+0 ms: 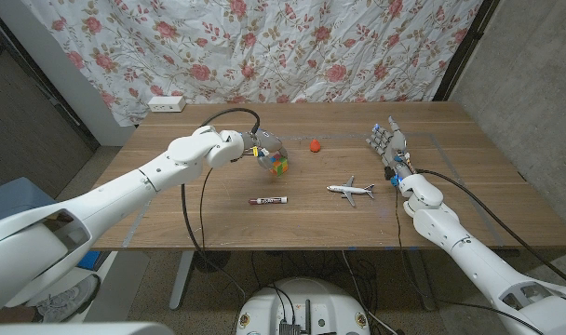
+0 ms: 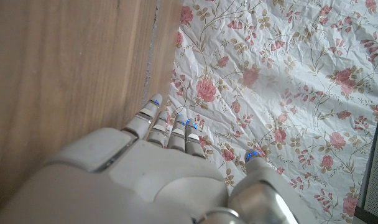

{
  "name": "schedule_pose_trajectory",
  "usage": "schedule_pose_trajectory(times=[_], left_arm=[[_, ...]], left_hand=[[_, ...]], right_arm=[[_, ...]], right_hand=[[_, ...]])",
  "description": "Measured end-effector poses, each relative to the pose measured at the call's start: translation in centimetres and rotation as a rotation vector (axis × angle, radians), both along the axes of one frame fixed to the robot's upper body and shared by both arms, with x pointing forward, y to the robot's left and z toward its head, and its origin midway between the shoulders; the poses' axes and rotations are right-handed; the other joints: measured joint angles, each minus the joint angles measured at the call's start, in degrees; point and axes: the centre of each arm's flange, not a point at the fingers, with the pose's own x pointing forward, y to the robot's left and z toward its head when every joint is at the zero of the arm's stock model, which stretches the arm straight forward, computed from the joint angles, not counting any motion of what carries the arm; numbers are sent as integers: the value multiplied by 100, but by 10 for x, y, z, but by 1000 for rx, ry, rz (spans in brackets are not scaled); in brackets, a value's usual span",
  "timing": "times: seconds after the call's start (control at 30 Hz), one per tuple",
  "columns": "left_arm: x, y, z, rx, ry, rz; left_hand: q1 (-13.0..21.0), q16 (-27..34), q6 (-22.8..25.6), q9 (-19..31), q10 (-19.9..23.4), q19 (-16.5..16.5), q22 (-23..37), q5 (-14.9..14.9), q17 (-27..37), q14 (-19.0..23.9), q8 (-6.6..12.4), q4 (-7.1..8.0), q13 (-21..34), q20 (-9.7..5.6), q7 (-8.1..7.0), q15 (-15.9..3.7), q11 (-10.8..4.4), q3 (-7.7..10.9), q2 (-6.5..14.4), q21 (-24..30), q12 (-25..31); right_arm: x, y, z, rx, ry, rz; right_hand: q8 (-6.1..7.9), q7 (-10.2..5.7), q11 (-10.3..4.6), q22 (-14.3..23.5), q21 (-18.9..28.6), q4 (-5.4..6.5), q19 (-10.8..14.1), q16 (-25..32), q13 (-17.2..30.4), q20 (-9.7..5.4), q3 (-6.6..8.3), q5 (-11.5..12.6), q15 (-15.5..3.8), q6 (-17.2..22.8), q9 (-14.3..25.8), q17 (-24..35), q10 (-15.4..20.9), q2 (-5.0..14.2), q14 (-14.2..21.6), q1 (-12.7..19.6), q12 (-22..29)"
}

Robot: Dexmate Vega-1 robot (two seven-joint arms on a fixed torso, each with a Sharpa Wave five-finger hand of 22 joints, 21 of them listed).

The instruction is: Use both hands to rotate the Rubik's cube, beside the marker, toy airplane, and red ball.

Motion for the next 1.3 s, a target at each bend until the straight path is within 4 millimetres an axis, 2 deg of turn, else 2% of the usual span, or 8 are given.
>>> schedule_pose_trajectory(times=[0.13, 0.4, 0.8, 1.1, 1.3], left_arm=[[0, 0, -1, -1, -3, -2], [1, 1, -3, -4, -17, -6], [1, 4, -3, -8, -42, -14], [1, 6, -1, -13, -63, -18], [-1, 7, 3, -20, -77, -18]], left_hand=[[66, 0, 120, 0, 124, 57, 0, 0, 0, 86, 21, 4, 0, 4, 20, -9, -8, -52, -3, 0, 0], [160, 0, 334, 0, 373, 143, 0, 0, 0, 269, 44, -2, -1, -21, -39, -18, -7, -141, -9, 0, 0], [336, 0, 1018, 22, 828, 403, 1, -1, 1, 638, 189, 26, 30, -76, 5, -21, -37, -298, 27, 0, 50], [436, 0, 1158, 26, 1095, 490, 1, -5, 15, 777, 227, 33, 52, -82, 31, -22, -38, -355, 5, 0, 88], [448, 0, 1166, 25, 1095, 521, 1, -6, 15, 819, 226, 43, 52, -113, 39, -21, -39, -377, 7, 0, 95]], right_arm=[[0, 0, 0, 0, 0, -1], [0, 1, 0, -1, 2, -2], [1, 3, 1, -1, 5, 0], [3, 2, 2, -3, 6, 0], [4, 2, 2, -5, 7, 1]], right_hand=[[0, 0, 0, 0, 0, 0, 0, 0, 0, 0, 0, 0, 0, 0, 0, 0, 0, 0, 0, 0, 0], [0, 0, 0, 0, 0, 0, 0, 0, 0, 0, 0, 0, 0, 0, 0, 0, 0, 0, 0, 0, 0], [0, 21, 0, 0, 0, 0, 0, 0, 0, 0, 0, 0, 0, 20, 0, 0, -1, 0, 0, 0, 0], [0, -1, -1, 0, 0, 0, 0, 0, 0, 0, 0, 0, 0, 41, 0, 0, -1, 1, 0, -1, 0], [0, 0, 21, 0, 0, 0, 0, 0, 0, 0, 0, 0, 0, 41, 0, 0, 21, 53, 0, -54, 0]])
